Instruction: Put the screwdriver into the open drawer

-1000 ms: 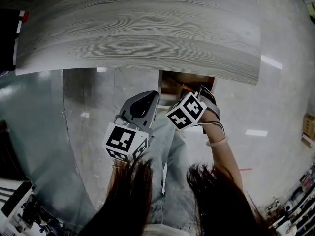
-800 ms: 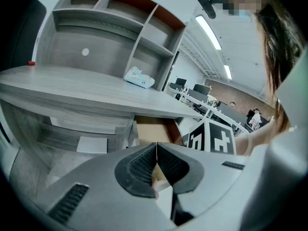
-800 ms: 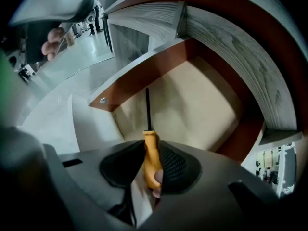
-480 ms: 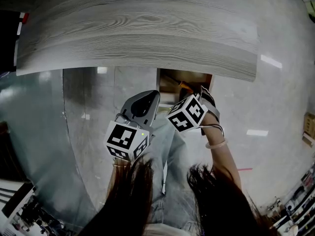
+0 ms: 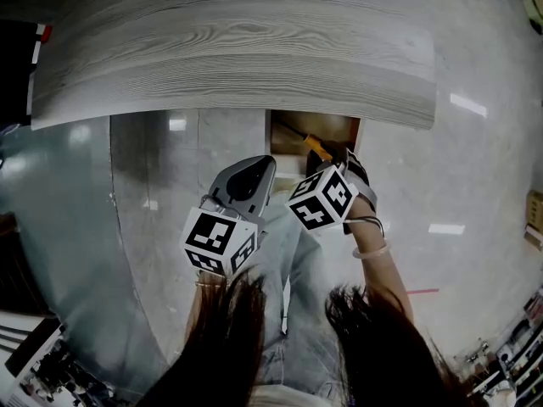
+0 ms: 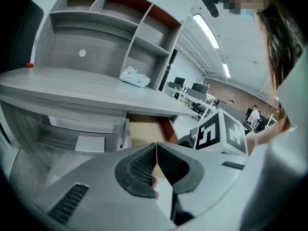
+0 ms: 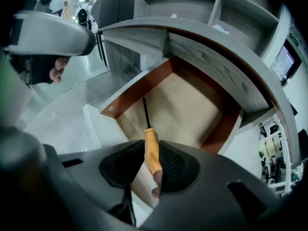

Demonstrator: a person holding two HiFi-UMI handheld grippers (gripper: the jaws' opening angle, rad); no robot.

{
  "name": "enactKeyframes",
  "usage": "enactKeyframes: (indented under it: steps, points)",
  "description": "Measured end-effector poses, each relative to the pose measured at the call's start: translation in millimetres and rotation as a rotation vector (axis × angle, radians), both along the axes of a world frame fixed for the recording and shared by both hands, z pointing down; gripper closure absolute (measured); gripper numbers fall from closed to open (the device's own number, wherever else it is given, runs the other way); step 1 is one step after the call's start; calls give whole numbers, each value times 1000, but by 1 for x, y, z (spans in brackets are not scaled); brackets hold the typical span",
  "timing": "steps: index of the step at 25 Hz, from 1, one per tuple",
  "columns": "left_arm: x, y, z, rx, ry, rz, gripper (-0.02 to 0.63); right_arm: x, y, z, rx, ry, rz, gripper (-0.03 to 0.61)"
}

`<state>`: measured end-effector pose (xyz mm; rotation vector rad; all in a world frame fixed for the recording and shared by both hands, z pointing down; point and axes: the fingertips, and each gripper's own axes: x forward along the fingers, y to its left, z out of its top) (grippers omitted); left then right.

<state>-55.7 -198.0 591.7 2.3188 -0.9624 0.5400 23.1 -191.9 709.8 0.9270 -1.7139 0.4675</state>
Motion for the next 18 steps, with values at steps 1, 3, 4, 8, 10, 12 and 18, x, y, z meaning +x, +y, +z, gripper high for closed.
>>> enactKeyframes:
  steps: [1,3,4,8,10,12,18]
  points:
    - [1,1,0,3,-2,0,594,1,1,-2,4,-6,5,472]
    - [3,2,1,11,-7,-1,594,4,4,-4,7,-25,17,472]
    - [2,2,1,14,-8,-4,594,4,5,-6,9,-35,25,472]
    - [-1,5,-1,22,-16,-13,594,7,11,-15,26,-59,50,473]
    - [-1,8,-3,27,-21,-15,594,10,14,-21,39,-69,61,476]
    - [-1,11,-5,32,-25,-21,594,12,17,-26,55,-83,72,482]
    - [0,21,-11,38,-32,-46,594,15,28,-40,95,-100,85,494]
